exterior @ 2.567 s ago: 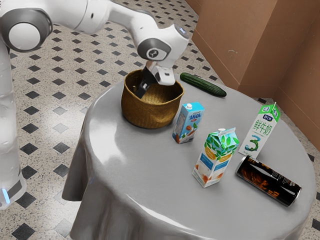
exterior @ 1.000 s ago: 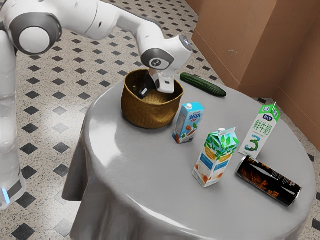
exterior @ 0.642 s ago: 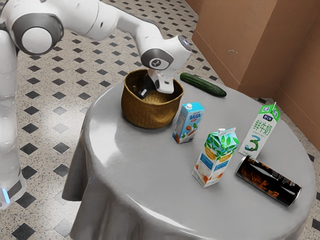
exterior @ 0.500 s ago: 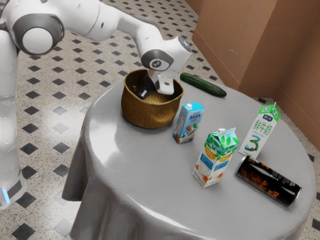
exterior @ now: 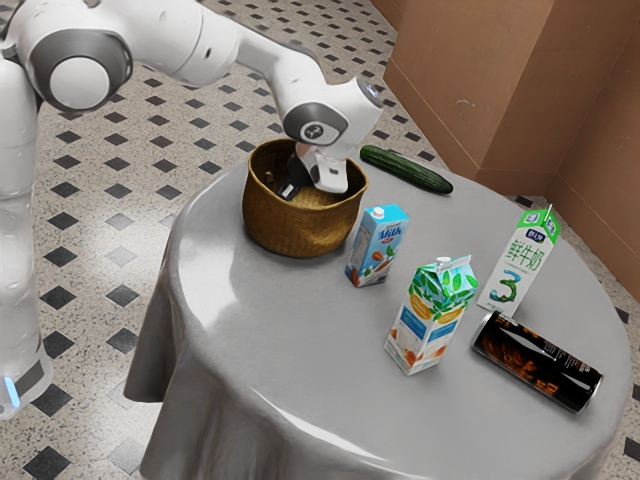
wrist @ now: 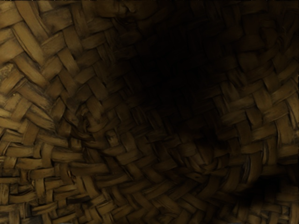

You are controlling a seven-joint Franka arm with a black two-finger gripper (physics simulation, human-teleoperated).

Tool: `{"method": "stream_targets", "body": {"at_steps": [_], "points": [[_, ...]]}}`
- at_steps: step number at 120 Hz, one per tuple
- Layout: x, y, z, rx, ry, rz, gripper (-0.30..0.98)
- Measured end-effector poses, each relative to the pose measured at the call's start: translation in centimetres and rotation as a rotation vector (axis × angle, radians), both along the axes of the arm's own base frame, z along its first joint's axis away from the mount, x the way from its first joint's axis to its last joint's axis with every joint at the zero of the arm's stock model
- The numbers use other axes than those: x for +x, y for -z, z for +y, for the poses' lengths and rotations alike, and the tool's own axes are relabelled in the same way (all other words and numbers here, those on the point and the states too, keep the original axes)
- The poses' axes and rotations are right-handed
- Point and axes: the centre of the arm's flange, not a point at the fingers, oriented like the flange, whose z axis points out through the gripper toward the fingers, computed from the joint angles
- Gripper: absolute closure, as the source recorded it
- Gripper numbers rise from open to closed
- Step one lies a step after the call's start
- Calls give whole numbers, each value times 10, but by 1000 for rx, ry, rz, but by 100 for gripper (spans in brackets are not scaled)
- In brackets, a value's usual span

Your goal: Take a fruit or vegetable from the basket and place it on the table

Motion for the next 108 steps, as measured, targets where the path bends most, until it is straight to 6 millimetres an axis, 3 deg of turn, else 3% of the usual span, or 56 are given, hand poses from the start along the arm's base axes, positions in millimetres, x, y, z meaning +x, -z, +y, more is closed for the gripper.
{"method": "stream_targets", "body": {"at_steps": [29, 57, 108], "points": [[1, 5, 0, -3, -2, 7, 27], [0, 6, 1, -4, -5, 11, 43], [-2, 8, 9, -16, -32, 8, 55]]}}
